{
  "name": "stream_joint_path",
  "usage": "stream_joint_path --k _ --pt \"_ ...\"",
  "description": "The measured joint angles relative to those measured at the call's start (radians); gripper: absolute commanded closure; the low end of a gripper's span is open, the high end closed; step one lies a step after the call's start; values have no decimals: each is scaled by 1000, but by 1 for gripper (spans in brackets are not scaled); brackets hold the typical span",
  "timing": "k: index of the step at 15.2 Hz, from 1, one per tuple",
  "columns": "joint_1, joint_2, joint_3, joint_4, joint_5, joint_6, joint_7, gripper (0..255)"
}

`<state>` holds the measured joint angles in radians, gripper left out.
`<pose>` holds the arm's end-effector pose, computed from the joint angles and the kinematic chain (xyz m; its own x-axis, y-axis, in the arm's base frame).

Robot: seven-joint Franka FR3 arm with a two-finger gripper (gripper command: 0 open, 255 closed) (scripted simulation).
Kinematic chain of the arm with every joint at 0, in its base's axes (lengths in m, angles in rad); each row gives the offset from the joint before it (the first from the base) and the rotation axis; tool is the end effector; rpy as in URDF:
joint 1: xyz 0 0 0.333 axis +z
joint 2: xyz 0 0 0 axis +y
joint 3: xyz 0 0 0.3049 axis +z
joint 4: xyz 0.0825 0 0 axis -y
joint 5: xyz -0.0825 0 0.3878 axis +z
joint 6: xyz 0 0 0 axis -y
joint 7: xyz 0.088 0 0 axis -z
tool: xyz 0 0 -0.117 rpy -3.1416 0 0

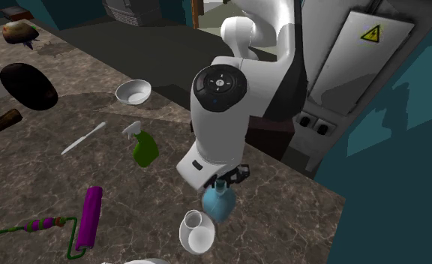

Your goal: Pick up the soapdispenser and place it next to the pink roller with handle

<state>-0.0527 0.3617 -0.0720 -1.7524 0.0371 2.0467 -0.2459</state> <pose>0.6353 -0.0742 0.3370 0.9923 0.1072 -0.0628 0.1060 -0.9941 -0.0223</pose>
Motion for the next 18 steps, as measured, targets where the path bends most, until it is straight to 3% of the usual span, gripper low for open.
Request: stream_joint_path --k 18 --pt "0 -66 -3 153 -7 -219 6 255"
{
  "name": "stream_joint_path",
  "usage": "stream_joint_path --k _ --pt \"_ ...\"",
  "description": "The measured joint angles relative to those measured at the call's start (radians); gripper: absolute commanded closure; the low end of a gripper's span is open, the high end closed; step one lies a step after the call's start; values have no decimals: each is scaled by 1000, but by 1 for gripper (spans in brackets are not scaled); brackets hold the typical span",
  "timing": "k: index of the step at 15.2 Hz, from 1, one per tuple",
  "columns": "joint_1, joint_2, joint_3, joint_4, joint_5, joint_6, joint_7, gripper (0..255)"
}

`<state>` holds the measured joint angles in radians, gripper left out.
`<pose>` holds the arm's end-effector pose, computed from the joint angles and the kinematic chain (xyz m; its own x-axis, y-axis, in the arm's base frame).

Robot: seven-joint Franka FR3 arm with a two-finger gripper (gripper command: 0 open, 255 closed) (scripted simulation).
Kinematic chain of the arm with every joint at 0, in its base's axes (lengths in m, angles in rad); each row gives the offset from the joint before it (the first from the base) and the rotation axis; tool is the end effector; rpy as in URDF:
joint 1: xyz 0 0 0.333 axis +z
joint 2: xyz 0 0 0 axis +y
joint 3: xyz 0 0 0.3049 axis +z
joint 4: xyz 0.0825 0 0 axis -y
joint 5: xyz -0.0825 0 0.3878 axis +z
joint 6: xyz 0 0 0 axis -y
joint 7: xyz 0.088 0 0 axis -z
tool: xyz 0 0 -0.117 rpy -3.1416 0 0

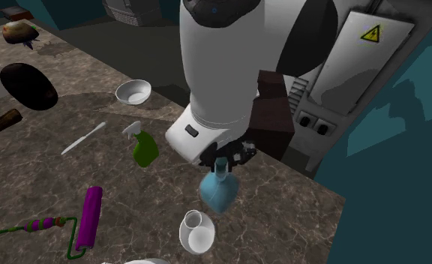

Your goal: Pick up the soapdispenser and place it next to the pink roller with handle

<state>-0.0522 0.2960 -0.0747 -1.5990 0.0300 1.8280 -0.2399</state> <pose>0.6373 -0.0743 0.4331 0.9923 0.1072 -0.0626 0.1060 -0.9941 -0.0222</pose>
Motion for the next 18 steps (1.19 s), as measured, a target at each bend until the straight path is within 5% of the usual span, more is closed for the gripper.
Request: stream_joint_path --k 18 --pt "-2 4 -1 246 -1 -242 5 255"
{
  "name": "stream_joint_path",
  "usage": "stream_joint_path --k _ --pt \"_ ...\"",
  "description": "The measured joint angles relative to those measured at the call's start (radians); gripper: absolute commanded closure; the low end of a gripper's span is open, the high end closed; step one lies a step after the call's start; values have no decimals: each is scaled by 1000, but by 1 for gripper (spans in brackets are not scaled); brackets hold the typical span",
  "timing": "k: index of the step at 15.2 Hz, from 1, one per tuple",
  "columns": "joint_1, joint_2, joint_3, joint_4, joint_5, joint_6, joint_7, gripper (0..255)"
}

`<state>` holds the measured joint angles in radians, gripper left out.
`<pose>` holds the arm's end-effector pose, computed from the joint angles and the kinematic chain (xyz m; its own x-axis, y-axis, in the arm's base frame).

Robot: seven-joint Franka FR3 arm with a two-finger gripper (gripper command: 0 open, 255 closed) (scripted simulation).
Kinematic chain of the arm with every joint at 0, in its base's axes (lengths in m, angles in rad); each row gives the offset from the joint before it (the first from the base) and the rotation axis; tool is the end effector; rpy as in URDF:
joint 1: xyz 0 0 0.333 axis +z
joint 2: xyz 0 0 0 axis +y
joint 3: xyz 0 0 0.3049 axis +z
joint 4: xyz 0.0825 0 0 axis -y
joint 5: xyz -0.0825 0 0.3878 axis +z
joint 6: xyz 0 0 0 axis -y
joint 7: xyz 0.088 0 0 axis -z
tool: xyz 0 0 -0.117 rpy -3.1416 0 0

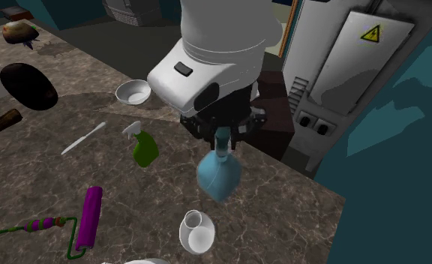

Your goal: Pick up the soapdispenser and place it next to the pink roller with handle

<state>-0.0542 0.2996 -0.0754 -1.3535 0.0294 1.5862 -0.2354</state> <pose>0.6378 -0.0732 0.5281 0.9923 0.1073 -0.0626 0.1061 -0.9941 -0.0223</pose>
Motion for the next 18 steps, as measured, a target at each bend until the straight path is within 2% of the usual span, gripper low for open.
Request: stream_joint_path --k 9,14,18 --pt "-6 35 -1 169 3 -134 -2 255" --pt "-52 -10 -27 67 1 -79 -75 255" --pt "-108 -34 -59 -13 2 -23 -164 255"
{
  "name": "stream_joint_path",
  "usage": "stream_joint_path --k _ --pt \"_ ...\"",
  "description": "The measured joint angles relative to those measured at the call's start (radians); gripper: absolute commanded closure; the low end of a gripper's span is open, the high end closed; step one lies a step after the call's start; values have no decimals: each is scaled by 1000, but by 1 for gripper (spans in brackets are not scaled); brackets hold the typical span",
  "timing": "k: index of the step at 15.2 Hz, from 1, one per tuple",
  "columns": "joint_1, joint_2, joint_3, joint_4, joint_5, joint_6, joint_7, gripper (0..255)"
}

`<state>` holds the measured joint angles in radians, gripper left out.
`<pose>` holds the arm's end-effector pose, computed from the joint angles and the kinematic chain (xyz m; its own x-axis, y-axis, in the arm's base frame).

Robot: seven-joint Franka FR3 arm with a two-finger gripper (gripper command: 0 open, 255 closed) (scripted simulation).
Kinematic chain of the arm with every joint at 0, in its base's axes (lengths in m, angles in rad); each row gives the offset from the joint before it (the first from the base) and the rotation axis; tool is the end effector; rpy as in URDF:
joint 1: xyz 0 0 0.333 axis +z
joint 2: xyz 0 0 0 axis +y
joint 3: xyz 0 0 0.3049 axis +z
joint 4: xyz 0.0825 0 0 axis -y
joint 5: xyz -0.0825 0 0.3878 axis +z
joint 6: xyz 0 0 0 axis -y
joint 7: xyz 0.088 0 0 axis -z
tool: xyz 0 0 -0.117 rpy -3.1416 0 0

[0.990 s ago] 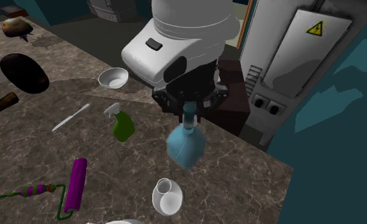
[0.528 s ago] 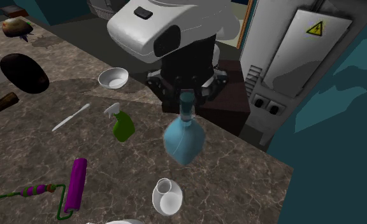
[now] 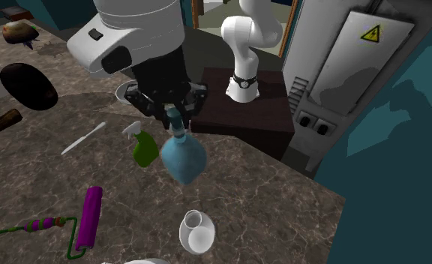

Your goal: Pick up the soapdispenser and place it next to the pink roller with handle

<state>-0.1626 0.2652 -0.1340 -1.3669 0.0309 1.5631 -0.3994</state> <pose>0.6074 -0.1711 0.5426 0.9924 0.1058 -0.0630 0.1046 -0.9943 -0.0221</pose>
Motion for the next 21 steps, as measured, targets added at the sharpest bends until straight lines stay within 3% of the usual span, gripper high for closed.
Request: stream_joint_path --k 11,21 --pt "-139 15 -79 -115 10 128 -222 255" --pt "-287 146 -138 -45 48 186 -427 255"
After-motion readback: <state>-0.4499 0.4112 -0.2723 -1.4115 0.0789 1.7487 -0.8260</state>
